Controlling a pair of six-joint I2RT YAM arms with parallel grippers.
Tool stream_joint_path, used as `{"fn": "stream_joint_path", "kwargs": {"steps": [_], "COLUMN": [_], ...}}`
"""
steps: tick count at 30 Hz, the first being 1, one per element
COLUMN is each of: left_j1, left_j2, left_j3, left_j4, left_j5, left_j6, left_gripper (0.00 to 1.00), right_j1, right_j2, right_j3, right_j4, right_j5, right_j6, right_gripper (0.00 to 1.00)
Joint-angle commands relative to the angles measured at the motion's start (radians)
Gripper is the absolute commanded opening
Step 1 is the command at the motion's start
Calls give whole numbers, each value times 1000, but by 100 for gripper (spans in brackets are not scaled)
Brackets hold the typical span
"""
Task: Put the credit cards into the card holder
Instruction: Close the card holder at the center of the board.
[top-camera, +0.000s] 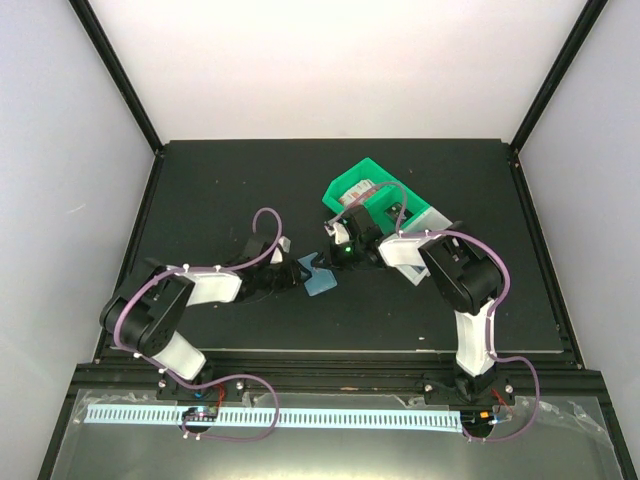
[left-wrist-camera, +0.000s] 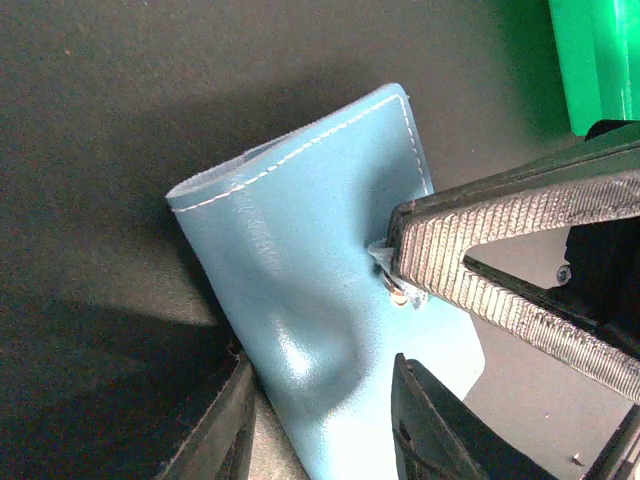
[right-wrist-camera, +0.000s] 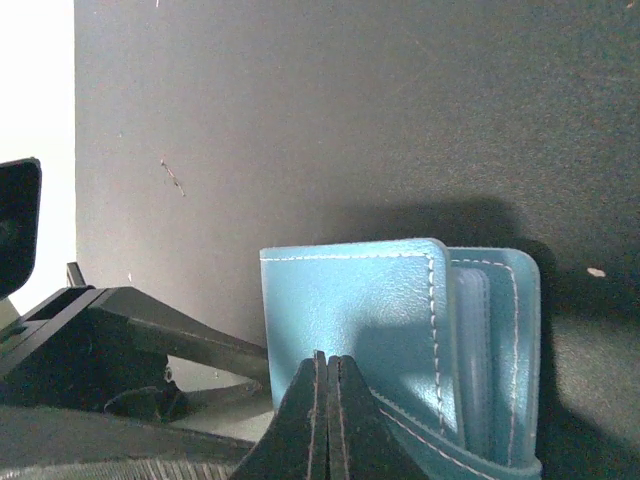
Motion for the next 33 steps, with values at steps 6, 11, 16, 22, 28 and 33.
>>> {"fn": "stream_joint_path", "kwargs": {"steps": [6, 11, 16, 22, 28, 33], "left_j1": [-80, -84, -83, -82, -83, -83], "left_j2": [113, 154, 200, 211, 211, 209], "left_j3": [-33, -13, 6, 16, 15, 16], "left_j4": [-164, -199, -224, -244, -244, -245], "left_j5": [-92, -169, -215, -240, -243, -242], "left_j6": [-121, -123, -116, -103, -101, -99], "left_gripper": [33, 29, 28, 27, 27, 26], "right_j1": [-3, -1, -2, -4, -8, -8], "right_j2": [-33, -54, -77, -111, -144, -148], "right_j3": [-47, -58, -75, -90, -110, -119], "right_j4": [33, 39, 36, 35, 56, 47], "right_j5": [23, 12, 44, 94, 131, 147], "right_j6": [-27, -38, -52, -64, -59, -73], "right_gripper": [1, 1, 1, 1, 1, 1]}}
